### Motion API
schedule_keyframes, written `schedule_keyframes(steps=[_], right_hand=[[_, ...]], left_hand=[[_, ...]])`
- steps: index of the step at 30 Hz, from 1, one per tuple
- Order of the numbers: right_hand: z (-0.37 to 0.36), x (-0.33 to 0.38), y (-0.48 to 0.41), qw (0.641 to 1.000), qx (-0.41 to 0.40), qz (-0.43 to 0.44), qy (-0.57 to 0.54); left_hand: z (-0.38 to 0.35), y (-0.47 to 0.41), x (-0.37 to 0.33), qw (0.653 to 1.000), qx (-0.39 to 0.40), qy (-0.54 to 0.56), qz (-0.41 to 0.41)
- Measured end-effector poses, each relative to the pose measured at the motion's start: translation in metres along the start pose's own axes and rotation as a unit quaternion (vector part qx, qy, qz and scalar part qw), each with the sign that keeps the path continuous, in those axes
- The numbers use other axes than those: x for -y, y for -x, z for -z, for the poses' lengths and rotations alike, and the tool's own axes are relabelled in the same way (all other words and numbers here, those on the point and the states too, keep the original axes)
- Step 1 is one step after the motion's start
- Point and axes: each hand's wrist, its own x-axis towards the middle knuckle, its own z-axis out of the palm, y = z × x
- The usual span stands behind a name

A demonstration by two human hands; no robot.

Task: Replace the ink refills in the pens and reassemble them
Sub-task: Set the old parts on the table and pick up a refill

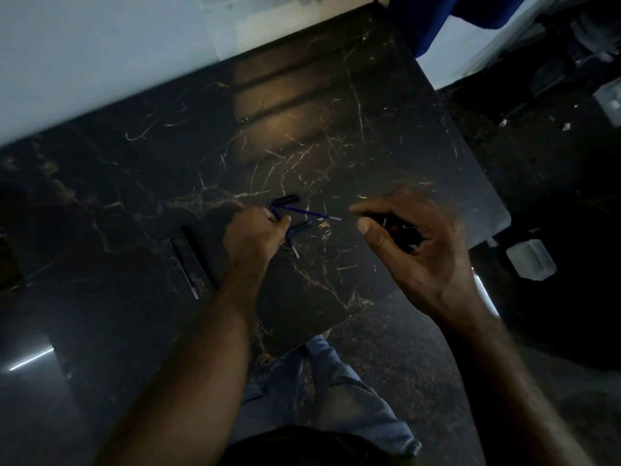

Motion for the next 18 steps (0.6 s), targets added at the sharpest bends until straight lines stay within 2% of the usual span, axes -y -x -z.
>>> schedule_keyframes(steps=[9,18], right_hand=[[0.006,-0.011,-0.004,1.0,0.006,-0.006,-0.007],[0.011,-0.023,-0.009,1.0,0.018,-0.002,-0.015]], left_hand=[[0.009,-0.001,0.001,0.999,0.01,-0.038,0.028],[0.002,0.007,0.003,0.999,-0.036,-0.007,0.015]])
